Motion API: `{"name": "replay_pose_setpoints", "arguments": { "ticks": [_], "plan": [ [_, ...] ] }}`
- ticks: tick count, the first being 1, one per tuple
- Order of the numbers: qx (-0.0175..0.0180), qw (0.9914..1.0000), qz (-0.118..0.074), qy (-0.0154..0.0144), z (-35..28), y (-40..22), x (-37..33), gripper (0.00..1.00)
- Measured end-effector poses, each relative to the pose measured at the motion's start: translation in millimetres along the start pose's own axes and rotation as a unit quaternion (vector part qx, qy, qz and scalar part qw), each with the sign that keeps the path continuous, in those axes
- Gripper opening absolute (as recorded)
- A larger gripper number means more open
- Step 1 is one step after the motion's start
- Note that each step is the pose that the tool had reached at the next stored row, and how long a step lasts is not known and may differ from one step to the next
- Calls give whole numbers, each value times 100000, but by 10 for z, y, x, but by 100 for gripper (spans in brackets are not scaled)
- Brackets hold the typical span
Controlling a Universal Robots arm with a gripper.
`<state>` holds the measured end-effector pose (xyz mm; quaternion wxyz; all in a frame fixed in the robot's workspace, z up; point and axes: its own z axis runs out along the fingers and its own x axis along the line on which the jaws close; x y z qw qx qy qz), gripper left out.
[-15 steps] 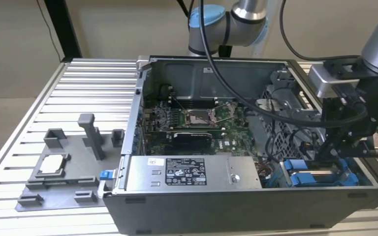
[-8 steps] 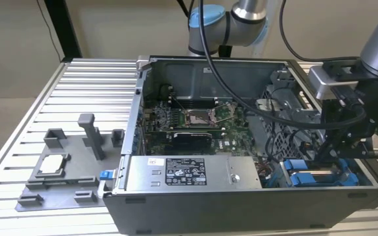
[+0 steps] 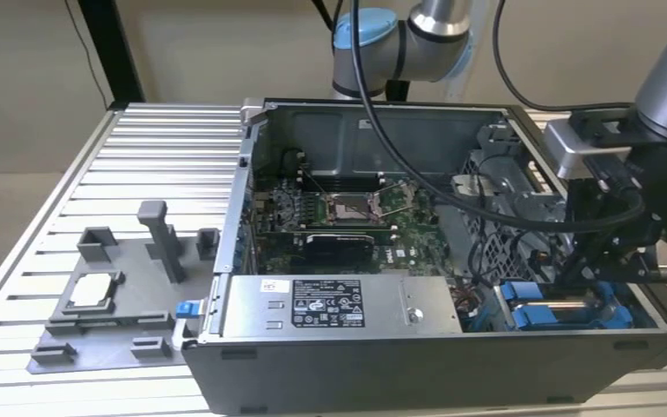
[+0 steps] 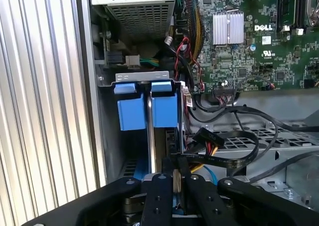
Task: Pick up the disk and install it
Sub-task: 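Insert the second disk wire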
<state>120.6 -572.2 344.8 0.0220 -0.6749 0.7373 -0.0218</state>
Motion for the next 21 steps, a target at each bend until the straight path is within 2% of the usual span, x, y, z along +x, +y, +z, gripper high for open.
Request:
{"name": "replay_pose_setpoints", "arguments": {
  "ticks": [7,15,21],
  "plan": [
    [-4,100000,2,-49,20,-3,0,0],
    [-40,99999,30,-456,25,-25,-3,0],
    [-41,99999,-16,-503,33,-26,2,0]
  ]
}}
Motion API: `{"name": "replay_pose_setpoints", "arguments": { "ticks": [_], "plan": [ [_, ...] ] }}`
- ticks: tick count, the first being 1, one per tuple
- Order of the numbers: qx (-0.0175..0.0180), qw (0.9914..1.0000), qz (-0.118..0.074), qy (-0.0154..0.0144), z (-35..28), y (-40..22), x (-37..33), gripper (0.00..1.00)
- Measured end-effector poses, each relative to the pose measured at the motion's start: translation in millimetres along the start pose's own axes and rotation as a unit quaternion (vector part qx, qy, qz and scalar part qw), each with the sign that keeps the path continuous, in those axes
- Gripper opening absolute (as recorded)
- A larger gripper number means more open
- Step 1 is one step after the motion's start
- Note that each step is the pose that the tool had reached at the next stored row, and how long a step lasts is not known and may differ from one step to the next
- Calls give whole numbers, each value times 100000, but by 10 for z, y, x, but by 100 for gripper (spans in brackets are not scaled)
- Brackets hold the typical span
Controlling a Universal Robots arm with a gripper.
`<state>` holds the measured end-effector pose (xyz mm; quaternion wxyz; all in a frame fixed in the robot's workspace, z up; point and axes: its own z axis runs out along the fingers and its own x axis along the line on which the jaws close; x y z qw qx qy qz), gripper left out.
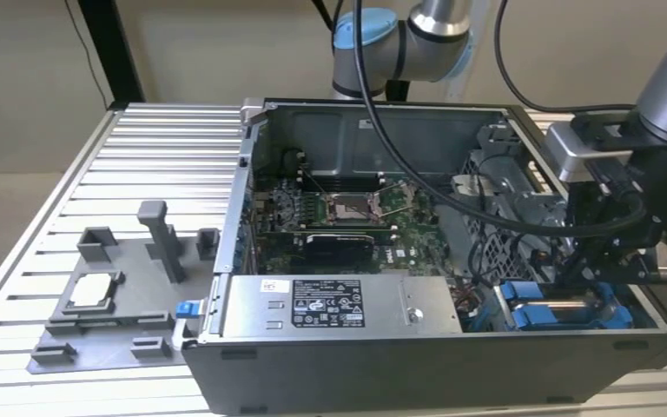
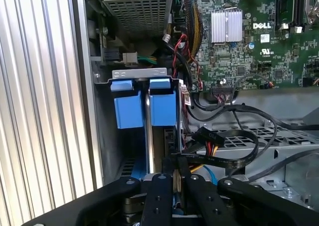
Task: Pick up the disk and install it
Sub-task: 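Insert the second disk wire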
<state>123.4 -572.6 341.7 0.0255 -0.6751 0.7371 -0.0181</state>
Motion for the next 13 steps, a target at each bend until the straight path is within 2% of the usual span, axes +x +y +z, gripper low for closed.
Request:
{"name": "replay_pose_setpoints", "arguments": {
  "ticks": [13],
  "plan": [
    [41,99980,-2003,-156,3,-1,1,0]
  ]
}}
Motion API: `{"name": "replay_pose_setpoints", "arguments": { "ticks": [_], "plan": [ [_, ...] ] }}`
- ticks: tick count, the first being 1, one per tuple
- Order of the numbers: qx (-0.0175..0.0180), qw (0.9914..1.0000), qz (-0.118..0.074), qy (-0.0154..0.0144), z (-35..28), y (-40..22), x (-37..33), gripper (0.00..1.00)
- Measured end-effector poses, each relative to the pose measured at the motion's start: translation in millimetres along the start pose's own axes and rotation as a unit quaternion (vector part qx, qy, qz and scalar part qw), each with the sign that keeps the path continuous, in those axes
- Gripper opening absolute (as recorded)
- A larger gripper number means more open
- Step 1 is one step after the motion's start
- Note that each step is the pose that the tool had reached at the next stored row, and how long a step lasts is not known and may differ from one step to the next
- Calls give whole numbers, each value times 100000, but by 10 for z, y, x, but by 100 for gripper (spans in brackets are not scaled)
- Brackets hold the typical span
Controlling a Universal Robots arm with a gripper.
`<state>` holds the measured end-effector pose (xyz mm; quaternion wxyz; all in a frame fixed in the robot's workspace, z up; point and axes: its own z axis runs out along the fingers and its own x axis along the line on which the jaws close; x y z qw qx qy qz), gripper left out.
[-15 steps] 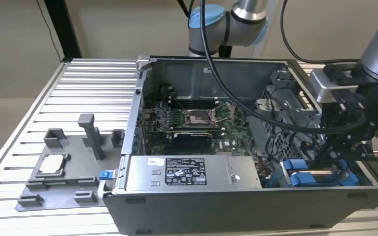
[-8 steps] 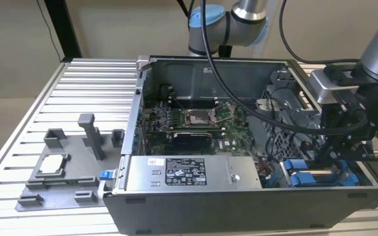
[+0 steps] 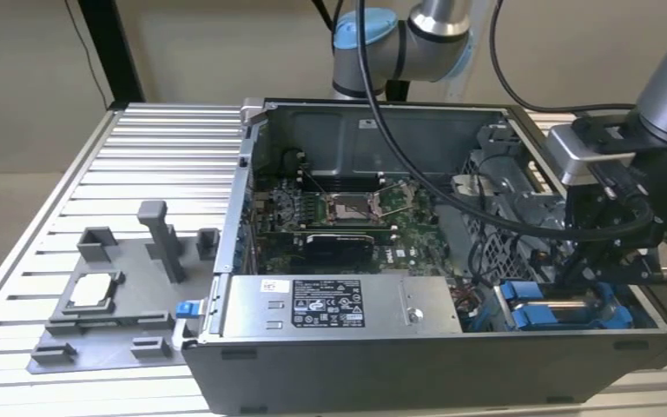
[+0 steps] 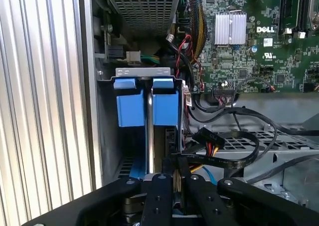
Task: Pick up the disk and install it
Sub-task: 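Insert the second disk wire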
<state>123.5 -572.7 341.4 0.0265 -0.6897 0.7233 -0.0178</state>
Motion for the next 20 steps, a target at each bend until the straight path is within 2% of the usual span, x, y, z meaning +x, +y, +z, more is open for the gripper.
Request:
{"name": "replay_pose_setpoints", "arguments": {
  "ticks": [6,9,15,20],
  "plan": [
    [209,100000,-189,-26,0,3,1,0],
    [535,99998,-200,-77,2,18,0,0],
    [617,99998,-214,6,9,47,2,0],
    [821,99996,-220,111,32,60,4,0]
  ]
}}
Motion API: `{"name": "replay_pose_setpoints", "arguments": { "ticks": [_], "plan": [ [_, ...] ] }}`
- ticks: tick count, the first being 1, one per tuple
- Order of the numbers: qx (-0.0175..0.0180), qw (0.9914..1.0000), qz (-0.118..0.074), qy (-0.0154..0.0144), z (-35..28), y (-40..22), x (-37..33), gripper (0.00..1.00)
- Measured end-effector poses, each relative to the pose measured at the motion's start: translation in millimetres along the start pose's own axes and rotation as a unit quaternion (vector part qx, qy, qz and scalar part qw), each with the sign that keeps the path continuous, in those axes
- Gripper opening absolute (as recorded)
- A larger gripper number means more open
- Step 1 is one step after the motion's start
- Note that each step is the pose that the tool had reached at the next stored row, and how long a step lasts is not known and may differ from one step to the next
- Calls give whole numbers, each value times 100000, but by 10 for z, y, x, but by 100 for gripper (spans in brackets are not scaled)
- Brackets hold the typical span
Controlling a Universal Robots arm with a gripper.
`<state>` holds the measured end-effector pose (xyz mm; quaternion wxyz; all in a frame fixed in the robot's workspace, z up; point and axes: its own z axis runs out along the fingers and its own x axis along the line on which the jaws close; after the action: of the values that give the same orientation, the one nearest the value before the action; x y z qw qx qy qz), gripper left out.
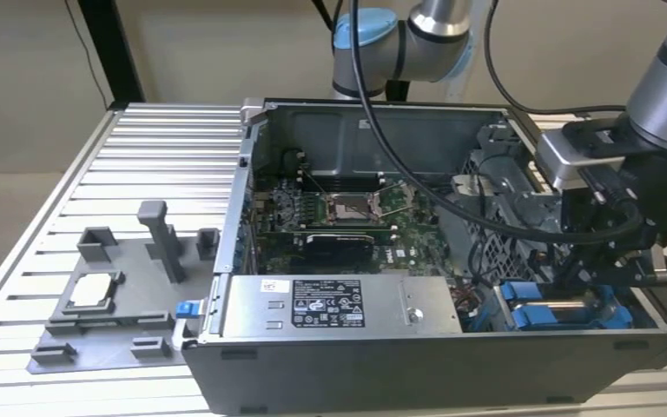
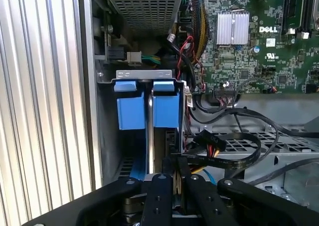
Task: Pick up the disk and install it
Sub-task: 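Insert the second disk wire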
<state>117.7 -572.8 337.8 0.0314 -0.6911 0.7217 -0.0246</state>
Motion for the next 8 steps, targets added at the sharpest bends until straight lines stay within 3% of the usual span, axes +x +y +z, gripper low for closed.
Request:
{"name": "replay_pose_setpoints", "arguments": {
  "ticks": [5,8],
  "plan": [
    [346,99999,-9,57,63,7,-1,0],
    [358,99999,-20,155,62,7,-5,0]
  ]
}}
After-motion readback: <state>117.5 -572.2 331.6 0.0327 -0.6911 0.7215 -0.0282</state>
